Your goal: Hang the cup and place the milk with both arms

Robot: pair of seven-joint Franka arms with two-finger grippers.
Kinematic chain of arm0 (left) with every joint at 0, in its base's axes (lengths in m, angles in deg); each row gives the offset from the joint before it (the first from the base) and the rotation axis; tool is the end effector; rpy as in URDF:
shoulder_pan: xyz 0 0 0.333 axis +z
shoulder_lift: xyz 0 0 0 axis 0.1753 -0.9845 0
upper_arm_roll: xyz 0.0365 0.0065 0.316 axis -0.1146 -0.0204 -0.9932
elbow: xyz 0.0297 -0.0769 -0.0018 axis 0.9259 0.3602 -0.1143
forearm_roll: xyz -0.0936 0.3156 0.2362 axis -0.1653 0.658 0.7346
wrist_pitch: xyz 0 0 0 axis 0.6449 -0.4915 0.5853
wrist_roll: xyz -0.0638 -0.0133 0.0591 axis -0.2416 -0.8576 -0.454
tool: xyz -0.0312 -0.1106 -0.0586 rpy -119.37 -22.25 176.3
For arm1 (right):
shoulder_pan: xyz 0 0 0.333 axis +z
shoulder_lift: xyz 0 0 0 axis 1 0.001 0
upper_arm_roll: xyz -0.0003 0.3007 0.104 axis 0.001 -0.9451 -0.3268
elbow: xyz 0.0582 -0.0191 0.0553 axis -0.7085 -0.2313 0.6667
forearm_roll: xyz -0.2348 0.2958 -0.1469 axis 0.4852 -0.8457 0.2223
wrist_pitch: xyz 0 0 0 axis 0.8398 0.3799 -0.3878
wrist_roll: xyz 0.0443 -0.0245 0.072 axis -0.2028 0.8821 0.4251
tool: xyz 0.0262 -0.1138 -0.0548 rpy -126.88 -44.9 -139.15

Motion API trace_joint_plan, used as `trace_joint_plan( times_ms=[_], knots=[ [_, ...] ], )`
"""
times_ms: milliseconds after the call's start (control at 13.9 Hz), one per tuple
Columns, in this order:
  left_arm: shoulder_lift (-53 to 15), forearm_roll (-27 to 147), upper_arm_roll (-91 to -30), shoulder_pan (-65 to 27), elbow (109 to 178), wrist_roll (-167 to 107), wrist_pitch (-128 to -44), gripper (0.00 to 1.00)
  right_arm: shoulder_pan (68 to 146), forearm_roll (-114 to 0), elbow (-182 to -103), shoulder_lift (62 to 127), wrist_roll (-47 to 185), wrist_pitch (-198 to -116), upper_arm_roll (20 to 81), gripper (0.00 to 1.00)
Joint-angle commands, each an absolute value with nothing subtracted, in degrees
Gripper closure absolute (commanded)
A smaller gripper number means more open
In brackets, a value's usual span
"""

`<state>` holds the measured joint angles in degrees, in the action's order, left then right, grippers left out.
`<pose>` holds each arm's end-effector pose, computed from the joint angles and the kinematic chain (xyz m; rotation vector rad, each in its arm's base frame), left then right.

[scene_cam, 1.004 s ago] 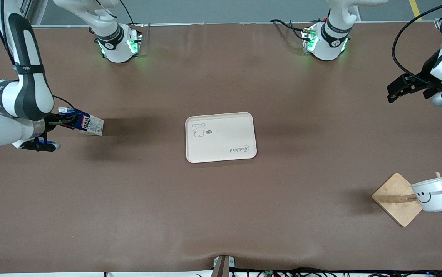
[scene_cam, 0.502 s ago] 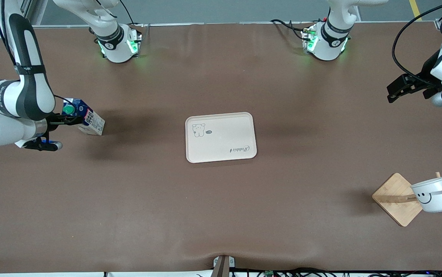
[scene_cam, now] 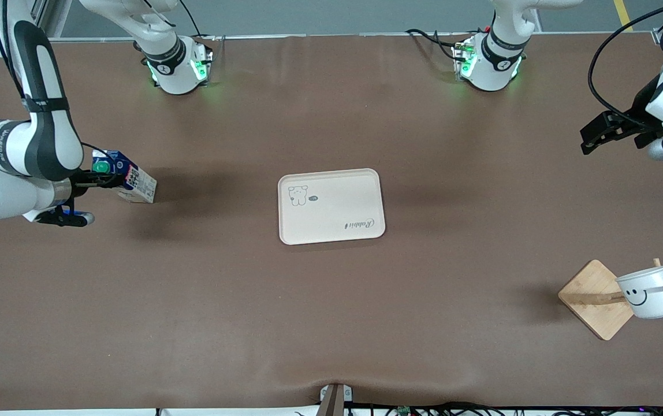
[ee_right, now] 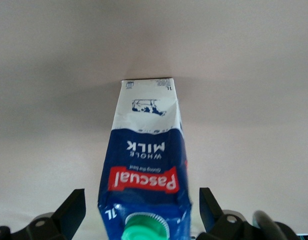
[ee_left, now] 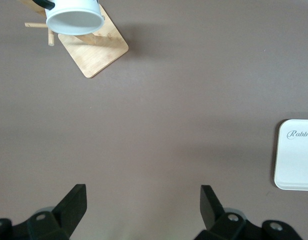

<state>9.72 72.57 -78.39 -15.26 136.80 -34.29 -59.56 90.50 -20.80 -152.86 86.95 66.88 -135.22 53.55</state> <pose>0.5491 -0.0475 0.6083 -3.0829 -0.1292 -0.0208 0.5402 -0.0730 0.2982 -2.9923 0.1592 0.8457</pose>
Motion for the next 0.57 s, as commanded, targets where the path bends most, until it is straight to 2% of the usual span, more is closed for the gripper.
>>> trace_joint_plan(
  times_ms=[0, 143, 287, 502],
  knots=[
    [10.38, 71.60, -78.39, -15.02, 137.30, -33.81, -60.05, 0.00, 89.85, -21.73, -146.94, 85.34, 66.67, -130.84, 52.78, 0.00],
    [10.47, 71.60, -78.39, -15.02, 137.30, -33.72, -59.96, 0.00, 90.03, -22.86, -140.16, 85.86, 66.67, -125.37, 52.69, 0.00],
    [10.38, 71.60, -78.39, -15.10, 137.30, -33.63, -59.96, 0.00, 89.16, -23.75, -133.22, 86.04, 66.84, -125.70, 52.69, 0.00],
    [10.11, 71.60, -78.39, -15.10, 137.21, -33.63, -60.31, 0.00, 89.15, -22.26, -118.03, 89.20, 66.85, -125.79, 52.78, 0.00]
  ],
)
